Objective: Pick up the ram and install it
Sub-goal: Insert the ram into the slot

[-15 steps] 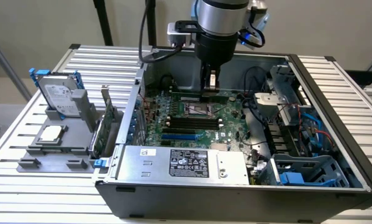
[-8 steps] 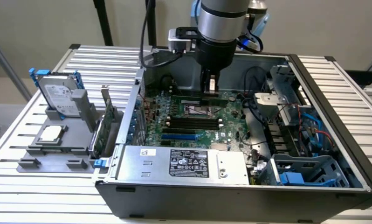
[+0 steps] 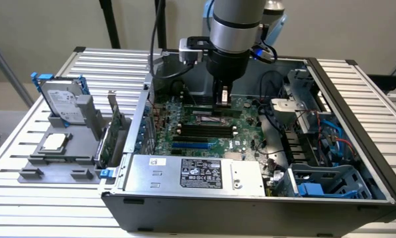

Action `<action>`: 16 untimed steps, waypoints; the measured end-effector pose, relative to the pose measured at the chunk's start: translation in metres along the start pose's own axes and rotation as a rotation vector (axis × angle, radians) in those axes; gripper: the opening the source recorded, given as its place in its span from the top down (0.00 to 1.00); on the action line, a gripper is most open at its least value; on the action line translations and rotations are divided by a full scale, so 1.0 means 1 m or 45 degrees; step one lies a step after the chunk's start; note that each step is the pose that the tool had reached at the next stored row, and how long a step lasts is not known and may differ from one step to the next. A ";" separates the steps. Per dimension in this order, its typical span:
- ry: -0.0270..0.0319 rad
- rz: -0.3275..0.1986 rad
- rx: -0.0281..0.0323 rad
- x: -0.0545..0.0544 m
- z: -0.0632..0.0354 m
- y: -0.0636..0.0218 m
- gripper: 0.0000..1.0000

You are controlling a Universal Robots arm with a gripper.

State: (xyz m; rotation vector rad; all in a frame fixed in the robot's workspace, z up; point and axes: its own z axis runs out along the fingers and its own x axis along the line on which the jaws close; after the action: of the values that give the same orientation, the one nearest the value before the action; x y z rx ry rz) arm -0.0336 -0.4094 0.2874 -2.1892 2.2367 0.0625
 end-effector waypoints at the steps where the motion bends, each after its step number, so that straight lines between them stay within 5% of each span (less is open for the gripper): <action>1: -0.0001 0.001 0.0000 0.000 0.0018 0.0000 0.86; 16: 0.0000 -0.003 0.0013 0.000 0.0292 0.0005 0.86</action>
State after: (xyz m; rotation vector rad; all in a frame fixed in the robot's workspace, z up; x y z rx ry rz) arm -0.0346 -0.4081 0.2583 -2.1909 2.2341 0.0614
